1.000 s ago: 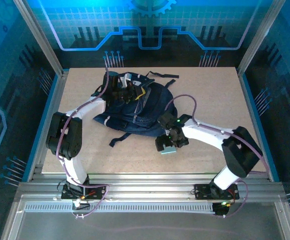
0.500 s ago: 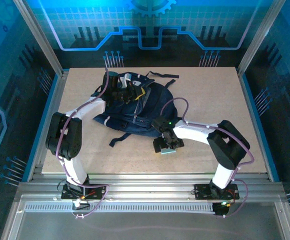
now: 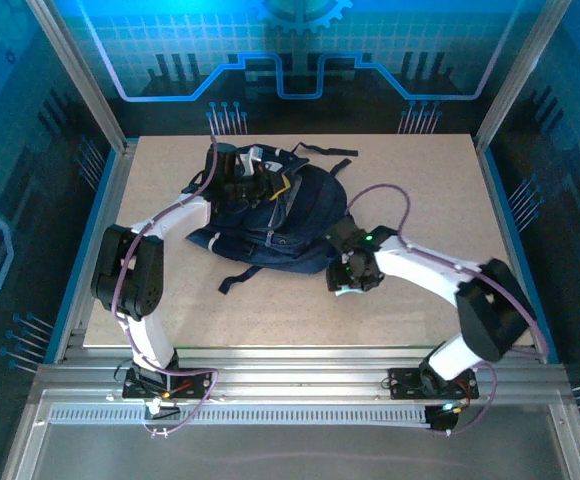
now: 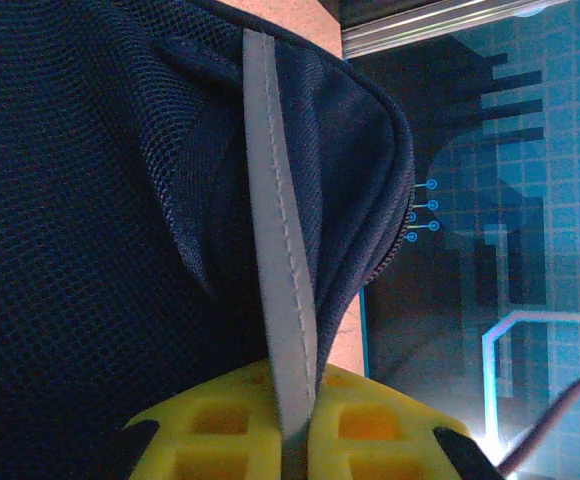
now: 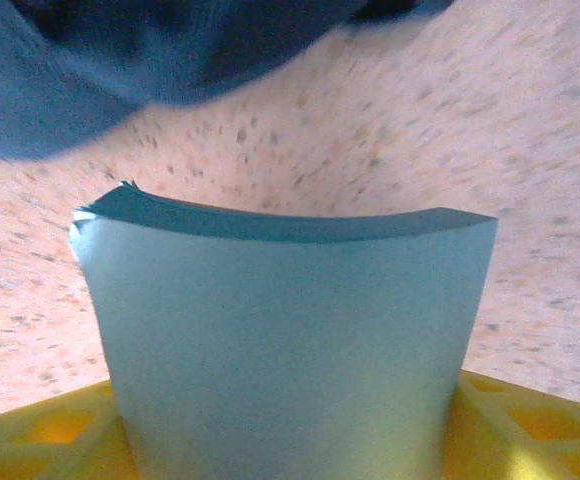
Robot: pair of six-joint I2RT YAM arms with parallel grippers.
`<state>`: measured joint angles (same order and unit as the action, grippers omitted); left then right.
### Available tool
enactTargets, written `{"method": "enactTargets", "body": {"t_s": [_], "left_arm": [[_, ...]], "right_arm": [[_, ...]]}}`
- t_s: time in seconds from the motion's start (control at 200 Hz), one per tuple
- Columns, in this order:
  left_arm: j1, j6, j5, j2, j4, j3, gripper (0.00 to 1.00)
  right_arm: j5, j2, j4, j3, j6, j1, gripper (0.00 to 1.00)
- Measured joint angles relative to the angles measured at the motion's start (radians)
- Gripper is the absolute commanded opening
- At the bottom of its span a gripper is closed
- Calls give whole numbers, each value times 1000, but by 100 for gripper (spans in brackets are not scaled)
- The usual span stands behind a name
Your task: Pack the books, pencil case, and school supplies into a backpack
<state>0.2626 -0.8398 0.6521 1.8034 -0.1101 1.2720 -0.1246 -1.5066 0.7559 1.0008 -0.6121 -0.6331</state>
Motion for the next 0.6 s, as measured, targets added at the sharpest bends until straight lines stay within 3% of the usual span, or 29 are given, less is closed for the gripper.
{"method": "enactTargets", "body": {"t_s": [0.15,0.285,0.6], "left_arm": [[0,0,0,0,0,0,0],[0,-1,0,0,0,0,0],[0,-37,4,0,-8,0,0]], "right_arm": [[78,115,3,66,27,151,70],[151,113,-63,162,29,258,71],[251,-245,-233,525,-18,266,70]]}}
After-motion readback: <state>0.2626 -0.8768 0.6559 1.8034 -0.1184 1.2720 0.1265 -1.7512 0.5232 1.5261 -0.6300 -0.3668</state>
